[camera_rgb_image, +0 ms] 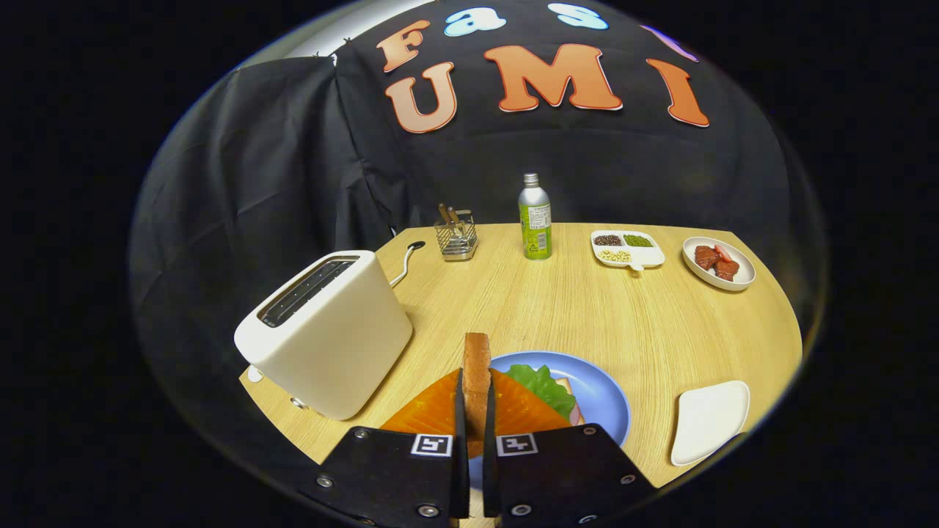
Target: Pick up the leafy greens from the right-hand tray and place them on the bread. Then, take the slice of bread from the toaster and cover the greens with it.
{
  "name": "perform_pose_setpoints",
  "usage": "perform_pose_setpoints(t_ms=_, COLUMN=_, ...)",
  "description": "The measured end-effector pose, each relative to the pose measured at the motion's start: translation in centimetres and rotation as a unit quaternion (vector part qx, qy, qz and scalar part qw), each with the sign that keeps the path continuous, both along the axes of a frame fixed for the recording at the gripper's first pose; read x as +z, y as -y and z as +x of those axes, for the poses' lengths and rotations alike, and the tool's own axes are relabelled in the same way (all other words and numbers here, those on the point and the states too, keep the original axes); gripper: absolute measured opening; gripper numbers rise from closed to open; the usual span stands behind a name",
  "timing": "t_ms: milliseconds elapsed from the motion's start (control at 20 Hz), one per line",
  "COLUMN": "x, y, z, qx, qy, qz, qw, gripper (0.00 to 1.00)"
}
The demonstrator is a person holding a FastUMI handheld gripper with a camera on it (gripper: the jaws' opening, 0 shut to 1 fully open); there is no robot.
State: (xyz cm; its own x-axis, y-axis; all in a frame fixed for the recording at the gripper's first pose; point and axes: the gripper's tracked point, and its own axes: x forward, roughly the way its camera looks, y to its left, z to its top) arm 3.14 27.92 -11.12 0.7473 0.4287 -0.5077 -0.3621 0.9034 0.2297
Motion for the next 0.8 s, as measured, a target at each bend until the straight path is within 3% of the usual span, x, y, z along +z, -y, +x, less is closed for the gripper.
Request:
perform_pose_setpoints(t_ms=200, x=-0.9, y=2.2, z=0.4, qx=-0.009, qy=-0.008, qz=-0.002, qw=1.0, gripper=0.14)
perform_pose_setpoints(t_ms=550, x=-3.6, y=5.3, z=2.0, qx=-0.041, qy=-0.048, qz=-0.002, qw=0.998, gripper=0.36)
perform_pose_setpoints(t_ms=800, x=-3.6, y=6.7, z=2.9, qx=-0.061, qy=-0.051, qz=0.0, qw=0.997, gripper=0.6)
